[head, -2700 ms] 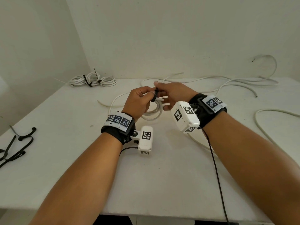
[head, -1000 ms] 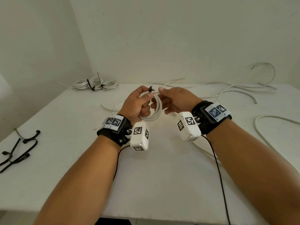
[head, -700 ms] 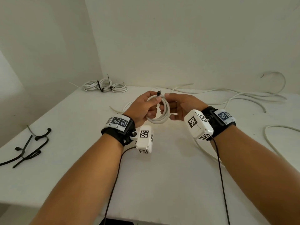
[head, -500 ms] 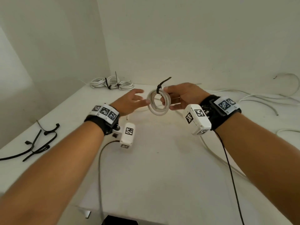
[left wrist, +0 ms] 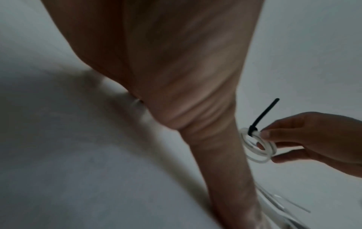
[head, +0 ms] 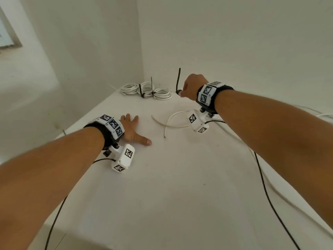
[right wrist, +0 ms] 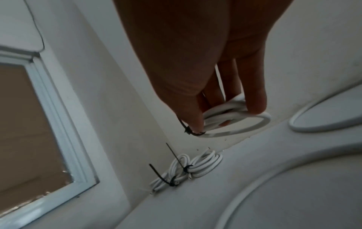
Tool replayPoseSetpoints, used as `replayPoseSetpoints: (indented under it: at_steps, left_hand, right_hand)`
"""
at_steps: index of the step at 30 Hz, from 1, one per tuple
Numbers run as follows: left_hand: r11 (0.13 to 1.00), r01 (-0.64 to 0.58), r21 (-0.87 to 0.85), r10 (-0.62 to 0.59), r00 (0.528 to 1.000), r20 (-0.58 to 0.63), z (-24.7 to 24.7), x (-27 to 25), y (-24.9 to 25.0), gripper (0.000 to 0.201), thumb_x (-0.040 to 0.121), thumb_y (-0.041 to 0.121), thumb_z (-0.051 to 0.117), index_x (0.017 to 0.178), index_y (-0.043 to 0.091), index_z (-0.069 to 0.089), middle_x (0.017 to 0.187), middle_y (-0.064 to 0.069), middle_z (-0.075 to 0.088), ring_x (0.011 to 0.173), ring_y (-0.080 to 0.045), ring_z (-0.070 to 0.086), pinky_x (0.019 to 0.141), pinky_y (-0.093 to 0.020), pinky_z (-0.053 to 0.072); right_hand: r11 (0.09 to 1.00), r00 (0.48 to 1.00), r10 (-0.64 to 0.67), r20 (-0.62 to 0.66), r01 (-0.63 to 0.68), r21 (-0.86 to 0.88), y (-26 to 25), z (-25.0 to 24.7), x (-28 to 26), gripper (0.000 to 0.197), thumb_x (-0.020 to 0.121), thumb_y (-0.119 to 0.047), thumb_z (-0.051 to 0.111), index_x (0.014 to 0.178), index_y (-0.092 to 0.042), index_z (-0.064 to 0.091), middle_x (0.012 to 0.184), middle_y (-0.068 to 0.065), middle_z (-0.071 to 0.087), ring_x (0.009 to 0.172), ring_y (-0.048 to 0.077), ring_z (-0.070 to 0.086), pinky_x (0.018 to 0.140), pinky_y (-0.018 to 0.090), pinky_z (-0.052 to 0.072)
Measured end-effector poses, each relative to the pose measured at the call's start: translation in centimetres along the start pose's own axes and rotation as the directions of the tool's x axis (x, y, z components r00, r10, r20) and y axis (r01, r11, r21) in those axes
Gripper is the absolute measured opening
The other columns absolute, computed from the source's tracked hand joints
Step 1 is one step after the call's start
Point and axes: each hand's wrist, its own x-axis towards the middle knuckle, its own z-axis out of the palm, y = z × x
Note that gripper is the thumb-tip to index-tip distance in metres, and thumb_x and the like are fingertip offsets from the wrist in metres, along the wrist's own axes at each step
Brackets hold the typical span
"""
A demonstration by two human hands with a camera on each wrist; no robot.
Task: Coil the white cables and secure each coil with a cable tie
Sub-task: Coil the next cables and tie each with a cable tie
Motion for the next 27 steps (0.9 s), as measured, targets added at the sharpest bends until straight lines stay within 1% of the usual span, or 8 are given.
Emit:
replayPoseSetpoints:
  at_steps: [2,5,7,9,12,14,22,27]
  left_hand:
    - [1.0,-0.003,-0.027,0.003,1.0,0.012,0.2,0.1,-0.1,0.139,0.062,0.088,0.058,0.155,0.02,-0.019,0.163,-0.012,-0.022,0.151,-0.031,-0.017,0.12,-0.052,0.002]
    - [0.999,-0.009,-0.051,0.011,0.999,0.038,0.3,0.2,-0.2,0.136,0.066,0.085,0.06,0.154,0.022,-0.022,0.162,-0.011,-0.028,0.15,-0.03,-0.022,0.12,-0.051,-0.001]
    - [0.999,-0.01,-0.047,0.012,0.998,0.057,0.3,0.3,-0.2,0.137,0.066,0.085,0.06,0.153,0.022,-0.024,0.161,-0.011,-0.03,0.149,-0.03,-0.024,0.12,-0.052,-0.002]
    - [0.999,-0.011,-0.047,0.015,0.997,0.069,0.3,0.4,-0.2,0.138,0.065,0.086,0.06,0.153,0.023,-0.025,0.16,-0.011,-0.031,0.149,-0.031,-0.025,0.12,-0.052,-0.002]
    - [0.999,-0.013,-0.044,0.017,0.997,0.081,0.3,0.6,-0.2,0.139,0.063,0.086,0.06,0.152,0.023,-0.026,0.16,-0.011,-0.032,0.148,-0.031,-0.026,0.12,-0.052,-0.003]
    - [0.999,-0.016,-0.048,0.02,0.996,0.087,0.3,0.7,-0.3,0.141,0.061,0.087,0.06,0.152,0.024,-0.027,0.159,-0.01,-0.033,0.148,-0.031,-0.026,0.12,-0.052,-0.003]
    - [0.999,-0.014,-0.036,0.017,0.997,0.08,0.4,0.8,-0.3,0.141,0.06,0.088,0.06,0.152,0.024,-0.026,0.16,-0.01,-0.032,0.148,-0.031,-0.026,0.119,-0.055,-0.003]
    - [0.999,-0.01,-0.037,0.013,0.997,0.078,0.3,0.5,-0.3,0.14,0.062,0.087,0.06,0.153,0.024,-0.026,0.16,-0.01,-0.031,0.149,-0.032,-0.025,0.119,-0.055,-0.002]
  right_hand:
    - [1.0,1.0,0.004,0.023,-0.003,-0.021,-0.2,0.9,2.2,0.037,0.082,-0.041,0.076,0.095,-0.007,0.068,0.091,0.008,0.07,0.085,0.028,0.067,0.079,0.038,0.059]
    - [0.999,1.0,0.02,0.015,-0.02,-0.031,-0.1,2.3,5.1,0.027,0.082,-0.039,0.075,0.078,-0.015,0.062,0.083,0.004,0.068,0.076,0.026,0.066,0.074,0.035,0.058]
    - [0.998,0.999,0.026,0.031,-0.024,-0.051,0.1,3.0,6.7,0.021,0.085,-0.034,0.069,0.074,-0.018,0.062,0.087,0.003,0.07,0.073,0.022,0.064,0.073,0.033,0.058]
    - [0.996,0.997,0.054,0.062,-0.05,-0.069,0.1,3.3,7.5,0.02,0.083,-0.029,0.072,0.087,-0.009,0.067,0.095,0.005,0.069,0.078,0.023,0.062,0.073,0.032,0.053]
    - [0.997,0.994,0.078,0.077,-0.077,-0.015,0.2,4.4,8.4,0.041,0.079,-0.023,0.077,0.115,-0.005,0.067,0.119,0.018,0.063,0.111,0.035,0.06,0.077,0.033,0.039]
    - [0.997,0.994,0.08,0.08,-0.08,-0.004,0.4,5.3,8.8,0.044,0.081,-0.022,0.076,0.12,-0.004,0.065,0.128,0.021,0.06,0.119,0.038,0.057,0.078,0.033,0.037]
    - [0.997,0.991,0.073,0.112,-0.073,-0.004,0.4,7.4,10.0,0.043,0.079,-0.023,0.076,0.117,-0.004,0.066,0.124,0.021,0.062,0.116,0.038,0.059,0.077,0.033,0.037]
    - [0.997,0.987,0.058,0.149,-0.05,-0.061,0.3,6.9,9.2,0.042,0.081,-0.029,0.074,0.116,-0.006,0.067,0.122,0.02,0.063,0.113,0.038,0.06,0.077,0.034,0.04]
